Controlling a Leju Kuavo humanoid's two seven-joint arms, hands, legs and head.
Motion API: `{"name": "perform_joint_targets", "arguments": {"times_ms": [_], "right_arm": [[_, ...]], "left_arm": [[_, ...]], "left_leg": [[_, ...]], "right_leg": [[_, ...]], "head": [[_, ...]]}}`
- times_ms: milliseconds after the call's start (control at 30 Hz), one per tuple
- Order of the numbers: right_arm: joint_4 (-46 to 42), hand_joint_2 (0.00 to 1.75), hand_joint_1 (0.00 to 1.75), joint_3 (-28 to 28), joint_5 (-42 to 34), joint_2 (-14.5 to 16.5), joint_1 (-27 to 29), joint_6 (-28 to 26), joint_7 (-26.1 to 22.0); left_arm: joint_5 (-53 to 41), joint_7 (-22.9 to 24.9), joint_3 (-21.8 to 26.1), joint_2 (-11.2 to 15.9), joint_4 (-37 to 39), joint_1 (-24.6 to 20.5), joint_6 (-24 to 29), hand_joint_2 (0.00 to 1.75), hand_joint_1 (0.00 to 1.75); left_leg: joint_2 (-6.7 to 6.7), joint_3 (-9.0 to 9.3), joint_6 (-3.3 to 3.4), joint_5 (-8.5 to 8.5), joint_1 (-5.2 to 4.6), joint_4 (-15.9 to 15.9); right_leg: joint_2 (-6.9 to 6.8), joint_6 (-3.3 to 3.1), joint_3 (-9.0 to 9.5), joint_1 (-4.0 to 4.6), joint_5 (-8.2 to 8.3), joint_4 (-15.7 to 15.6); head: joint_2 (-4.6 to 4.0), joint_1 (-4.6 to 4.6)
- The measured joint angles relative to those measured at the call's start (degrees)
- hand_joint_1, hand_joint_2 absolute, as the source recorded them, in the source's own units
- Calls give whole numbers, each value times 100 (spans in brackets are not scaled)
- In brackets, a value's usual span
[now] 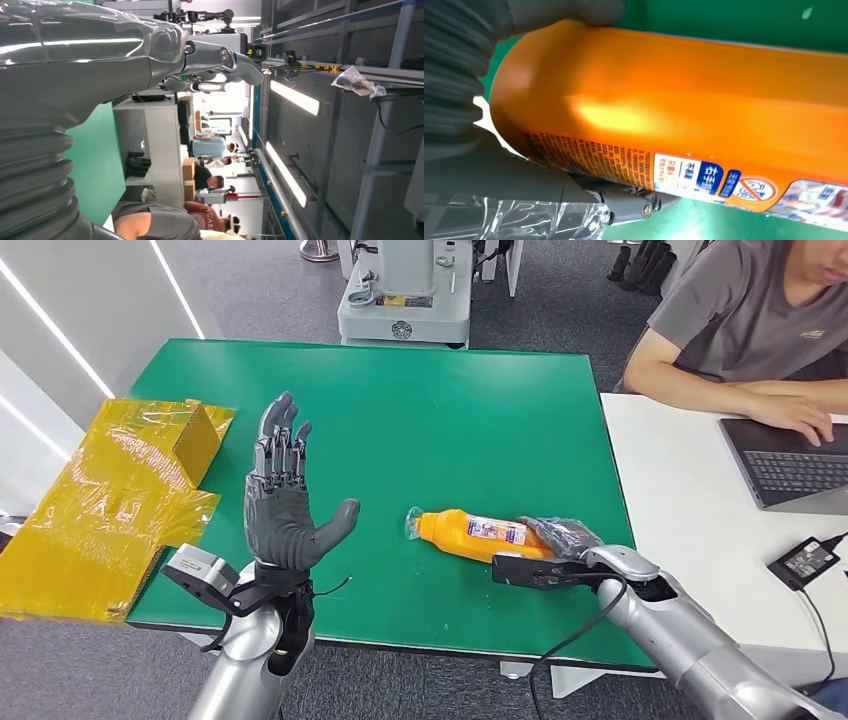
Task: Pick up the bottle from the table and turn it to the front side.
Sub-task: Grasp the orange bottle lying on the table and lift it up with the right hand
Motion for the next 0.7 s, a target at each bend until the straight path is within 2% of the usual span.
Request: {"name": "perform_joint_targets", "arguments": {"times_ms": [400, 500, 700], "right_arm": [[-298, 175, 175, -320, 186, 22, 277, -365, -107], [-399, 175, 175, -448, 243, 144, 315, -808, -162], [-721, 175, 175, -921, 292, 619, 399, -1959, -75]], "left_arm": [[0, -4, -7, 1, 0, 3, 0, 175, 0], [-1, -21, -5, 3, -1, 22, 20, 175, 0], [-16, -35, -4, 4, -19, 81, 102, 175, 0]], "left_leg": [[-3, -11, 0, 0, 0, -4], [-3, -14, 0, 0, 0, -5], [-4, -15, -1, 1, 1, -6]], "right_leg": [[-4, 0, -4, 0, 0, 2], [-3, 0, -7, 1, 0, 3], [-4, -1, -12, 1, -1, 4]], "head": [[0, 1], [0, 1], [0, -1]]}}
